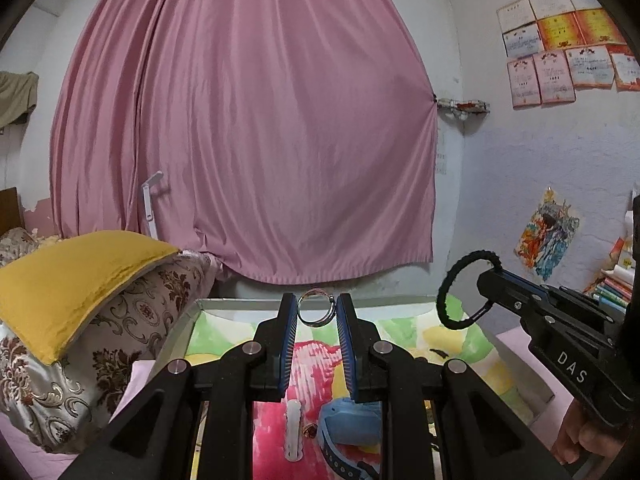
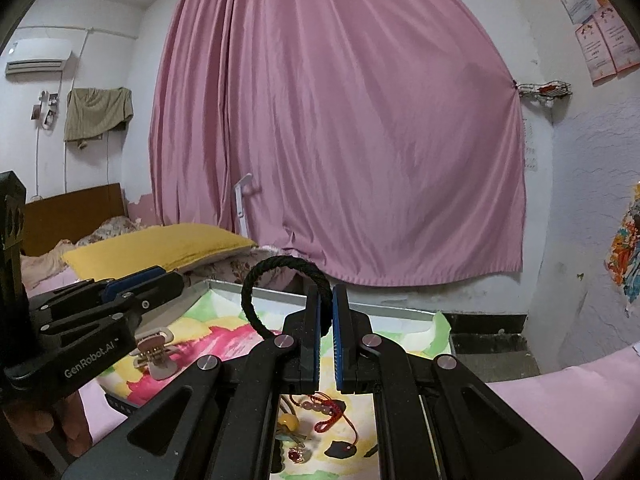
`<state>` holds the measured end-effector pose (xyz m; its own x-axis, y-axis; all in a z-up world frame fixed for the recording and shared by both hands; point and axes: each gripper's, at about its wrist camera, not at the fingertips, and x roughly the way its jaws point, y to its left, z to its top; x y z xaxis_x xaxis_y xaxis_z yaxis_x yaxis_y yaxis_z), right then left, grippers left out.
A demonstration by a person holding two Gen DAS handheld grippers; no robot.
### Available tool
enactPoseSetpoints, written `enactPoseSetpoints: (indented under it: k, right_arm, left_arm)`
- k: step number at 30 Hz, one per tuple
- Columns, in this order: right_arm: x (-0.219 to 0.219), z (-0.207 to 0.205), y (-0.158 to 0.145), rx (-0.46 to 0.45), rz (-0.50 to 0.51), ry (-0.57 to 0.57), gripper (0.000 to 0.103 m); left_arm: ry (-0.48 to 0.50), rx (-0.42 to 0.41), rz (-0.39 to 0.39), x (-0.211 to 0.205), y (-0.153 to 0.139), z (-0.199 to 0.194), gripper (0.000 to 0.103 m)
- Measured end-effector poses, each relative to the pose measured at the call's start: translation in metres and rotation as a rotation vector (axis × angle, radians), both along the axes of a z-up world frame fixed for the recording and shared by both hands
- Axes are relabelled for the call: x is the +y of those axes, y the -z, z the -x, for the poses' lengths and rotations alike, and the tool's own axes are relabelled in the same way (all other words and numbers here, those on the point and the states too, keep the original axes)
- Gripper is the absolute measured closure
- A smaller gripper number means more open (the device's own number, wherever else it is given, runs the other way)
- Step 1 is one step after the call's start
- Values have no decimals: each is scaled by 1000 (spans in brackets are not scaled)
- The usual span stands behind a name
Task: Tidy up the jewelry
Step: 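Lower the ring into the tray with the left tool while the right tool drops the black bracelet there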
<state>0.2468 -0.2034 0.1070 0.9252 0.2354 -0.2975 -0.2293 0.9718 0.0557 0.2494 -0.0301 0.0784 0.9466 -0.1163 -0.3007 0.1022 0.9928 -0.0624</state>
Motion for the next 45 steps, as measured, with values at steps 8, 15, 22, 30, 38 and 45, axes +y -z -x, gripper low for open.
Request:
enactPoseSetpoints:
  k: [8,15,22,30,38,45]
  right_arm:
    - [1,-14,11,111,-20,-31,98]
    - [-6,-24,25,211,-58,-60,98]
    - [-6,-34,36,288,-58,-70,98]
    - [-10,-43,53,372,-86,-60,98]
    - [-7,-43,55,388,-74,-66,98]
    - [-5,-46,57,408,-71,-71,98]
  left_arm:
    - [-8,117,8,4,10,-20,84]
    - [-5,220,33,11,21,-28,84]
    - [7,293,13,10,30,-34,84]
    - [18,360,9,10,39,-40,84]
    - [36,385,6,8,42,-41,84]
    - [33,398,6,7,43,-41,84]
